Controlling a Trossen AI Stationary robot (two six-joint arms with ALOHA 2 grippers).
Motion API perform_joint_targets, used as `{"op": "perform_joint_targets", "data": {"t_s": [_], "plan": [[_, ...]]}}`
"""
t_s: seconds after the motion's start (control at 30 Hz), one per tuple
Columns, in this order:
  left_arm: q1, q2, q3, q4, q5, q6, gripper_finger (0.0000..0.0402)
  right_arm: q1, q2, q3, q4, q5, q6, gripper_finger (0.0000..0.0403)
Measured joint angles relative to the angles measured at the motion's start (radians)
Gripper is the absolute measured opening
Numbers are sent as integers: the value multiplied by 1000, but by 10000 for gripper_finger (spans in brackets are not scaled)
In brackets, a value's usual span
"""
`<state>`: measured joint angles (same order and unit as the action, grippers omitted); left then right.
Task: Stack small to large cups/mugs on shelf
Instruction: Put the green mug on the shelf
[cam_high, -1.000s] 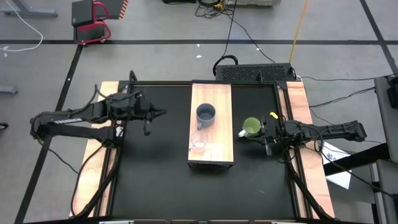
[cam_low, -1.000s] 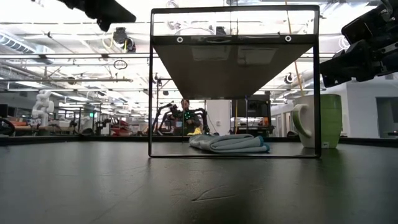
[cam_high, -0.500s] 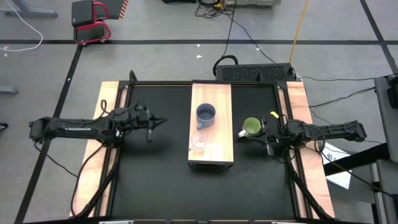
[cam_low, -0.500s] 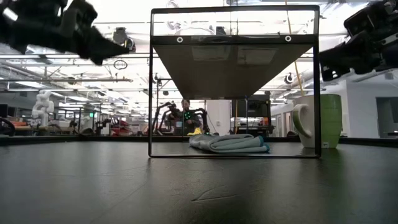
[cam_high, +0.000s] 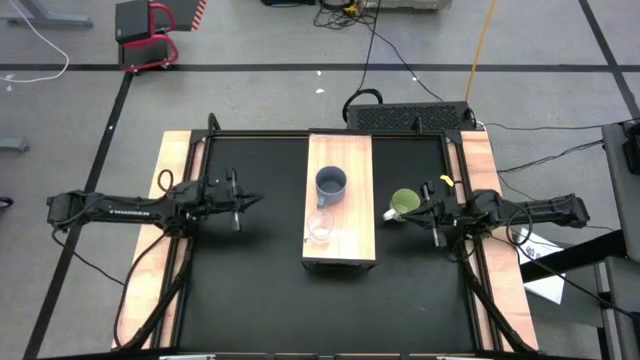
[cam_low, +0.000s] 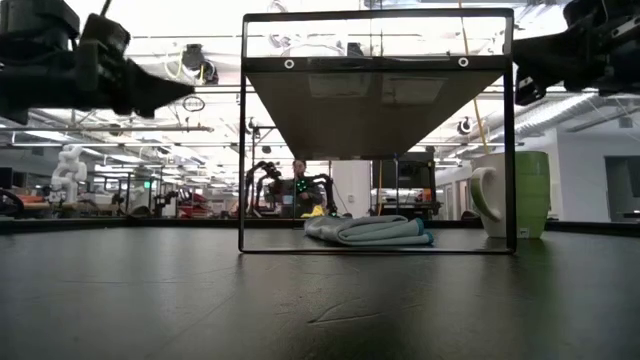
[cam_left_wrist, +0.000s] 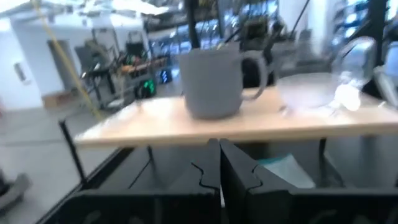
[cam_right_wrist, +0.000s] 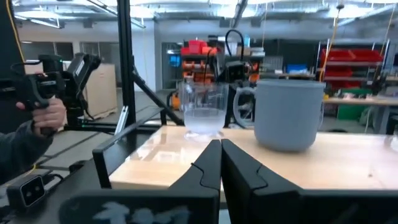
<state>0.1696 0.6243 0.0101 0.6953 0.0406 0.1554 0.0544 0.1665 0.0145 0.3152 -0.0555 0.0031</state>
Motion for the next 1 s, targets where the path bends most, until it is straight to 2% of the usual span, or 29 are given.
{"op": "perform_joint_targets", "data": {"t_s": [0.3,0.43,0.63,0.9,1.0], "plan": [[-8,-94,0,179,172,-37,0,0,0,0,12,2,-23,0],[-8,-141,0,202,103,-7,0,0,0,0,12,2,-18,0],[13,-206,0,145,34,-4,0,0,0,0,12,2,-16,0],[26,-240,0,-43,40,-46,0,0,0,33,21,2,-22,0],[24,-240,0,-90,62,-54,0,1,2,73,-52,-1,-31,0]]}}
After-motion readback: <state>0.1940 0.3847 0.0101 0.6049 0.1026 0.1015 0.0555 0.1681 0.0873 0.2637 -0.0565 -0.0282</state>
